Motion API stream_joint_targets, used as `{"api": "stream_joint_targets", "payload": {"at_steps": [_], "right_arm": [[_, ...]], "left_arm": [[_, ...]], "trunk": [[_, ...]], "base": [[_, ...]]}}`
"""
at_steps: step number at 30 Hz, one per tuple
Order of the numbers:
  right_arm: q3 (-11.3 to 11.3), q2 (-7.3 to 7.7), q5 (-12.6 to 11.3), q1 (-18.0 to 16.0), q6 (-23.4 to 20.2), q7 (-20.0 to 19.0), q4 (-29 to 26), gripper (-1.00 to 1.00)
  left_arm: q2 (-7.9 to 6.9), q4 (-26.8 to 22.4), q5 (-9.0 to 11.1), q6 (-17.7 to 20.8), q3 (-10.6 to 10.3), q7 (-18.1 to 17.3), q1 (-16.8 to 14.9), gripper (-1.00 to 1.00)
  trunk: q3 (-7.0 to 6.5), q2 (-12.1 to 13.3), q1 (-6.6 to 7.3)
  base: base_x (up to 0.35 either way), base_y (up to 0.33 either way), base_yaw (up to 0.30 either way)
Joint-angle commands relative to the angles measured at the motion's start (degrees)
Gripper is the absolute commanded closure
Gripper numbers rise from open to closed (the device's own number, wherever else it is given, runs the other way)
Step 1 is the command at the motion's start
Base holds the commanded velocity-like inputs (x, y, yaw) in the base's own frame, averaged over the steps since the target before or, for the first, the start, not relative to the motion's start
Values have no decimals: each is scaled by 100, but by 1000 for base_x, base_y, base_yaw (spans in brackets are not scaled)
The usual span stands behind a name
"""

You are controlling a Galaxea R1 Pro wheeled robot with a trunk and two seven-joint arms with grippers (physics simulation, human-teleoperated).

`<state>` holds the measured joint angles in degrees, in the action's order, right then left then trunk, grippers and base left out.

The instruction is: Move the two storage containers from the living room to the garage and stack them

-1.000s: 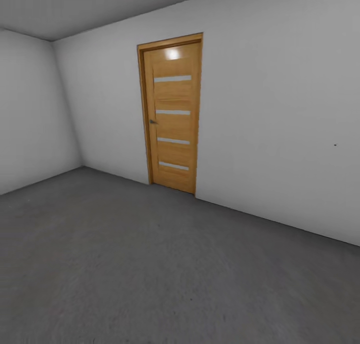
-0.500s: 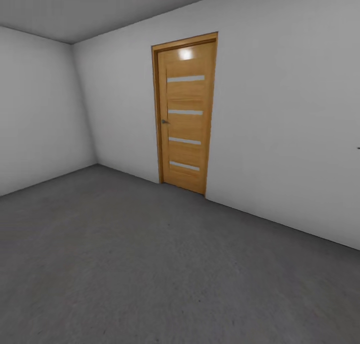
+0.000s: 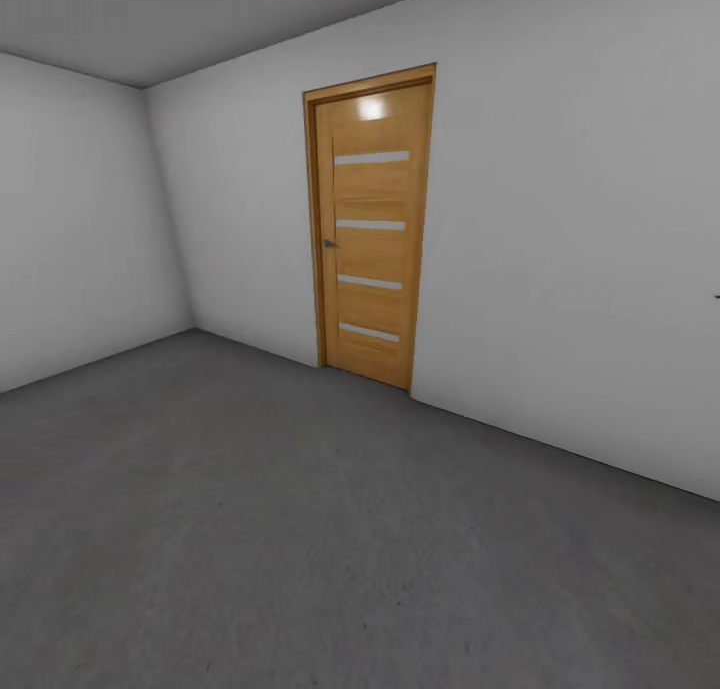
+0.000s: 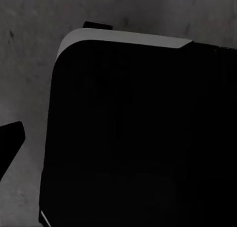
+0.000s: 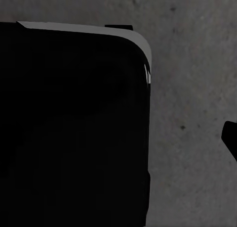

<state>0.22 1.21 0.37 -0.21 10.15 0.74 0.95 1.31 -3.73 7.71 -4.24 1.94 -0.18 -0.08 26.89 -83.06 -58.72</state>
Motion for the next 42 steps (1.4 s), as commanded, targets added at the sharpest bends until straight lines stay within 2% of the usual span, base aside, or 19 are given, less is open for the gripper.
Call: {"api": "stream_joint_targets", "payload": {"at_steps": [1, 7, 14, 25, 42], "right_arm": [[3, 1, 5, -4, 30, 7, 10, -100], [4, 2, 10, -4, 30, 5, 10, -100], [-27, 10, -46, -5, 19, 11, 10, -100], [20, -17, 31, -5, 15, 8, 10, -100], [13, -15, 34, -5, 30, 14, 10, -100]], "left_arm": [[2, -3, 33, -8, 12, -3, -1, -100], [-14, -32, 29, 16, -6, -93, -1, -100], [-81, -27, 89, 62, 35, -452, -1, -100], [-79, -14, 108, 66, 43, -431, -1, -100], [-61, -23, 88, 77, 35, -468, -1, -100]], "trunk": [[4, -2, -1], [4, -2, -1], [4, -2, -1], [4, -2, -1], [4, -2, -1]], "base": [[106, 0, 0], [255, 0, 0], [317, 0, 0], [323, 0, 5], [323, 0, 238]]}}
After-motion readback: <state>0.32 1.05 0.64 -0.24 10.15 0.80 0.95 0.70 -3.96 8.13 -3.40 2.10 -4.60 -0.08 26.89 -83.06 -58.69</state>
